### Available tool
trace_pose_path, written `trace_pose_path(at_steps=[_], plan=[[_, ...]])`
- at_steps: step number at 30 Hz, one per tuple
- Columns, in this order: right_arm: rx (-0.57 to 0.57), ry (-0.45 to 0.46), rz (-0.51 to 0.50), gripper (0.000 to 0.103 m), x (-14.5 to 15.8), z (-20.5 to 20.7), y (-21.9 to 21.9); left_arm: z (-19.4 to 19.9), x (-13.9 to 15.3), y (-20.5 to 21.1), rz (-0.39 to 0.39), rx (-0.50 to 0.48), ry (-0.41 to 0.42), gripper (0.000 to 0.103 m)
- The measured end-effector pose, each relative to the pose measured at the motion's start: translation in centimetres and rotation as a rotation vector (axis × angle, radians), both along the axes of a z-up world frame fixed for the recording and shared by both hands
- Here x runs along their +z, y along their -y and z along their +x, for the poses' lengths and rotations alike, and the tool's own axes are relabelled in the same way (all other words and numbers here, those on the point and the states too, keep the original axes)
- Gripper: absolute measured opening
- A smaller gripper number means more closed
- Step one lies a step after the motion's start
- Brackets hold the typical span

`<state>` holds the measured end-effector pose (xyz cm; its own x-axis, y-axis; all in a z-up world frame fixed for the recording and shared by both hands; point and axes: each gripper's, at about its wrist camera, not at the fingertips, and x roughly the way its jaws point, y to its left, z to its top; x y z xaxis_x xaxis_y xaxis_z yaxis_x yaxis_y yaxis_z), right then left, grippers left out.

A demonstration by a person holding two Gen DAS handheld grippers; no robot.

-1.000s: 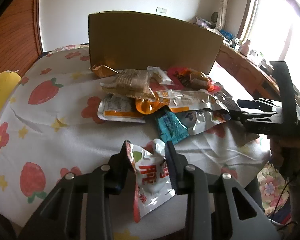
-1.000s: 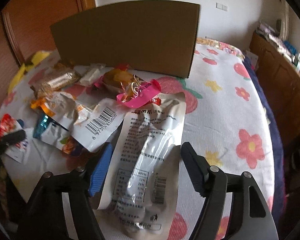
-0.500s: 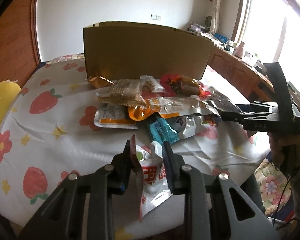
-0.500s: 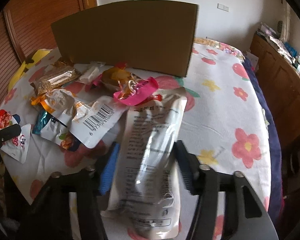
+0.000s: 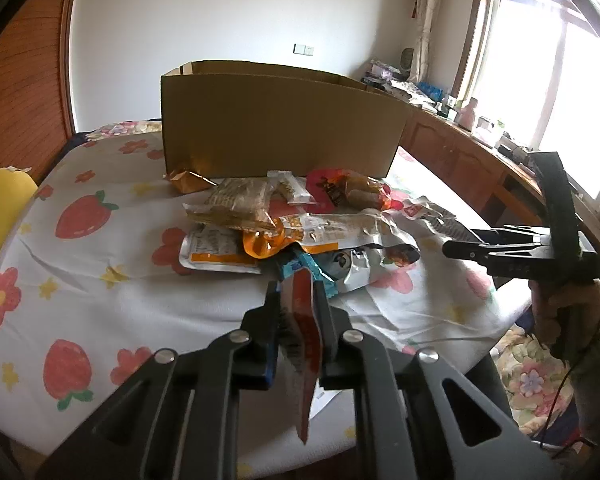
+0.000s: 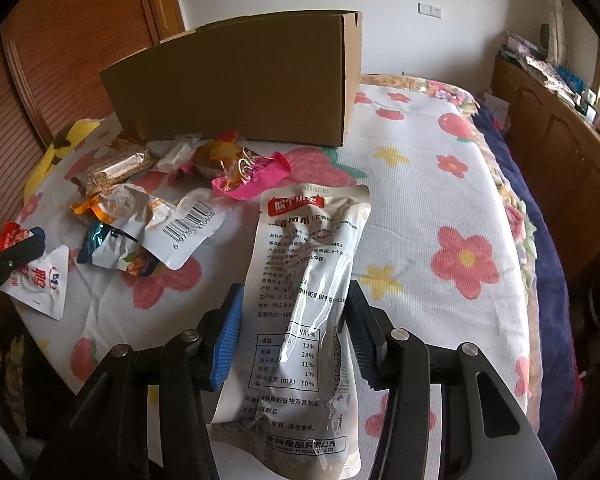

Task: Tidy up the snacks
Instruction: 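Close the left gripper on the red-and-white pouch while the right gripper grasps the white barcode pouch, then carry both pouches over the cardboard box and open both grippers to drop them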

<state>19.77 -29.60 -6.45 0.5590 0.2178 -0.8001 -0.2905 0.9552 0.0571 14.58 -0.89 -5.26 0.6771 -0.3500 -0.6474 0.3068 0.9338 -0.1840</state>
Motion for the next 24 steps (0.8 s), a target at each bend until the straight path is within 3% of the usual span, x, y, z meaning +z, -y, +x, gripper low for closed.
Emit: trace_pose_path(at_steps=[12,24], plan=[[0.004,0.032,-0.002,0.05,0.8,-0.6,-0.2,-0.7,1.4,-0.1,-0.007,0.018,0.054,0.005],[0.023,0.112,-0.01,0.049,4.6,-1.0,-0.4,0.5,4.3,-0.2,-0.011,0.01,0.111,0.005]])
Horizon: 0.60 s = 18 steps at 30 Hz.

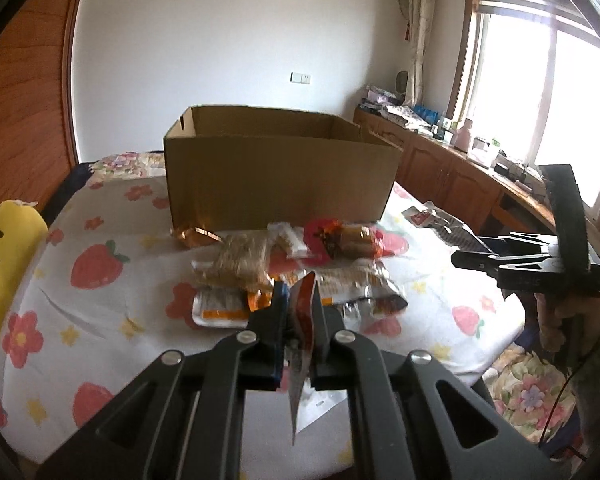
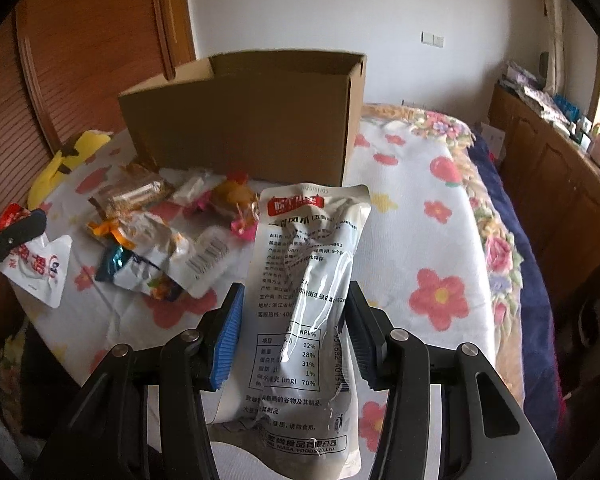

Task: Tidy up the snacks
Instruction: 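Carry both pouches over the cardboard box and open both grippers to drop them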

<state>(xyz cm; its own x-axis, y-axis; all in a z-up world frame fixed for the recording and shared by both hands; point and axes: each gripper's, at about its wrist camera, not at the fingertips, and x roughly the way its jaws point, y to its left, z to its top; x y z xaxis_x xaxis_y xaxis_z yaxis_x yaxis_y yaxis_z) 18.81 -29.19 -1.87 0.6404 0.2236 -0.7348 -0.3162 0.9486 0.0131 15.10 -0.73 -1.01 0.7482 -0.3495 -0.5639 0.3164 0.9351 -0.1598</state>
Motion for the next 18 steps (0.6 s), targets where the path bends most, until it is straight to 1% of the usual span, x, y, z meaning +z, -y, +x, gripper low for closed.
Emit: trace_pose_path(at_steps=[8,14,18], plan=[[0.035,0.086,0.006,0.05,4.2,1.6,-0.9,3.2,3.5,-0.4,0.015,0.005,0.064,0.005],[0.074,0.156,0.024,0.05,7.5,5.0,-2.7,6.9,6.8,-0.5,0.035,0.004,0.131,0.005],[0.099,0.183,0.041,0.05,8.9,7.6,-4.0,9.9,8.6,-0.4,0.037,0.005,0.164,0.005]])
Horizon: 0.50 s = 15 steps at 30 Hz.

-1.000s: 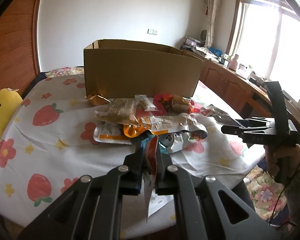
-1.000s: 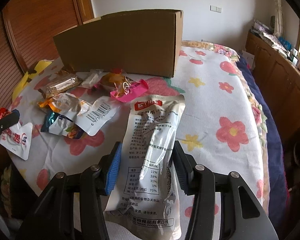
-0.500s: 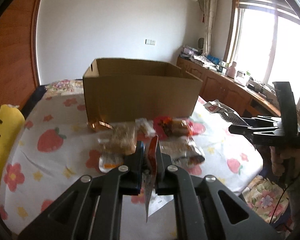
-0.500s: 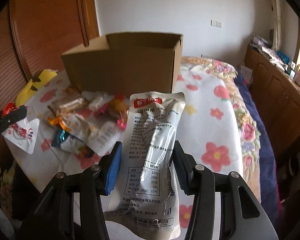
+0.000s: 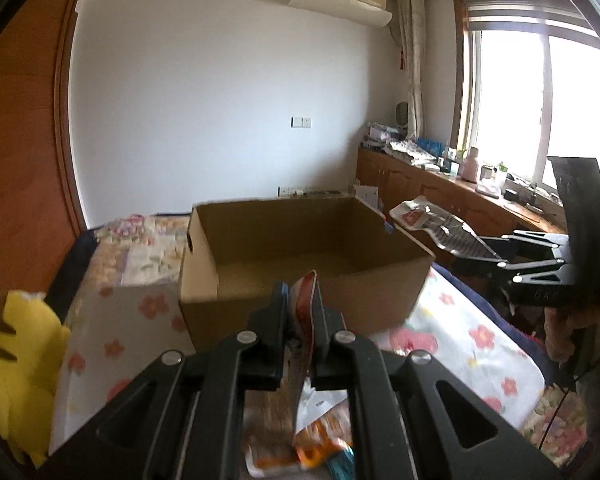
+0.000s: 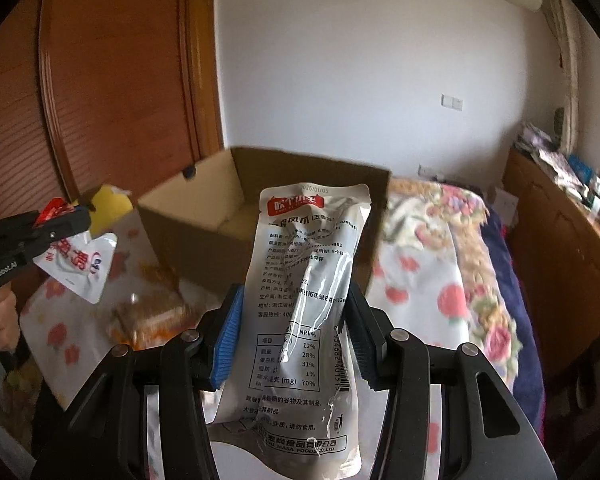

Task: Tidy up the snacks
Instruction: 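Carry both pouches over the cardboard box and open both grippers to drop them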

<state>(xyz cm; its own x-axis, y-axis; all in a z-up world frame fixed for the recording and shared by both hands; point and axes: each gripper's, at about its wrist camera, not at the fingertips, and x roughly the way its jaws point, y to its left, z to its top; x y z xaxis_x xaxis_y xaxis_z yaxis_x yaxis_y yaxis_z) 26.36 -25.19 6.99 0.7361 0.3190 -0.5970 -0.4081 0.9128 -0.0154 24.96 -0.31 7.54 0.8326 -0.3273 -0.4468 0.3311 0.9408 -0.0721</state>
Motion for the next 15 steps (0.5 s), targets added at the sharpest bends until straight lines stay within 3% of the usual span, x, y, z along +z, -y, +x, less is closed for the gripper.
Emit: trace_pose_path(at_steps=[8,15], plan=[[0.041,0.024,0.02,0.05,0.9,5.3,-3.2,5.8,1.4,0.0,-0.008,0.0,0.03,0.005],[0.046,0.012,0.048,0.05,-0.3,10.4,-4.8,10.7,1.1,0.1,-0.018,0.009,0.036,0.005]])
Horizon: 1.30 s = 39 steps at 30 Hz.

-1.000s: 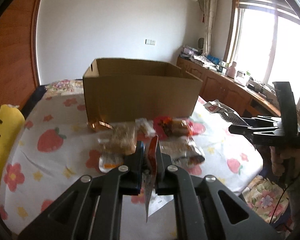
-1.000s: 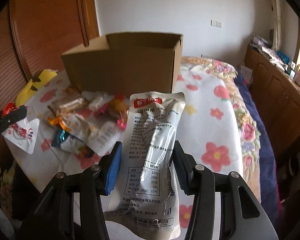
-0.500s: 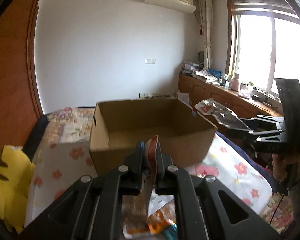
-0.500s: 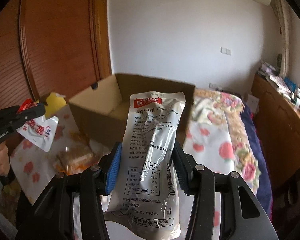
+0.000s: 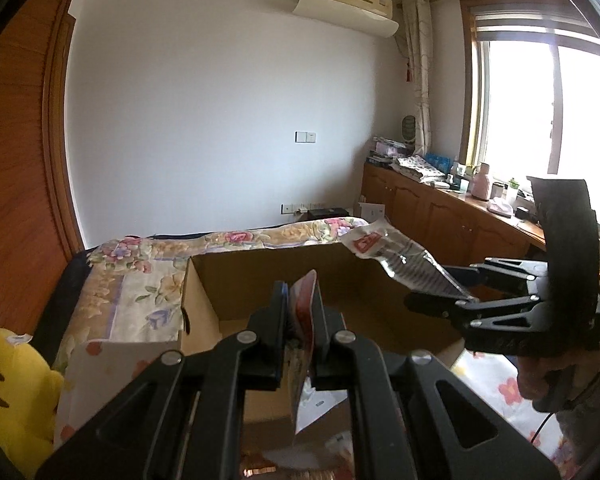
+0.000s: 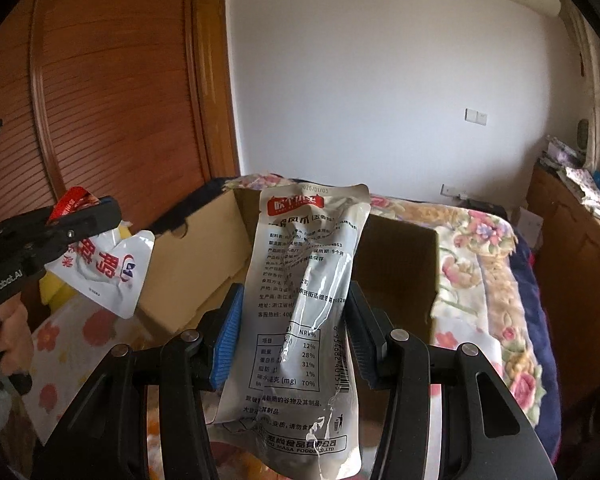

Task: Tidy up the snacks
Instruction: 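Carry both pouches over the cardboard box and open both grippers to drop them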

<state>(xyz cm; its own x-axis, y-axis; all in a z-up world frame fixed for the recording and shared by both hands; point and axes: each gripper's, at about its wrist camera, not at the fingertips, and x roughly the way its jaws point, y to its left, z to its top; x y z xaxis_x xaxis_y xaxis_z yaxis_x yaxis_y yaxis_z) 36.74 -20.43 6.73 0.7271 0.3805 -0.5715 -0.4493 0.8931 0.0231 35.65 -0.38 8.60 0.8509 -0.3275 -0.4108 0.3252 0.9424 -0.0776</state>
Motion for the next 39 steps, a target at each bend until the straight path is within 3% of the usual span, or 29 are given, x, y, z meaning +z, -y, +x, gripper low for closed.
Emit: trace_pose_path(at_steps=[7,16,21,31,39], plan=[[-0.021,-0.02,-0.016,0.05,-2.0,3.5,-0.2,3.6,-1.5,0.4,-0.004,0.01,-0.015,0.005],[-0.041,-0.048,-0.039,0.051,-3.9,4.4,-0.5,5.7,-4.1,0.8,0.003,0.028,-0.062,0.006],[-0.04,-0.07,-0.05,0.052,-4.6,4.7,-0.8,5.9,-5.1,1.6,0.025,0.03,-0.093,0.009],[-0.053,-0.087,-0.088,0.065,-5.4,4.4,-1.1,4.9,-5.0,1.9,0.038,0.04,-0.108,0.02],[-0.075,-0.064,-0.081,0.067,-3.4,3.3,-0.3,2.2,-3.6,1.3,0.045,0.042,-0.1,0.022]])
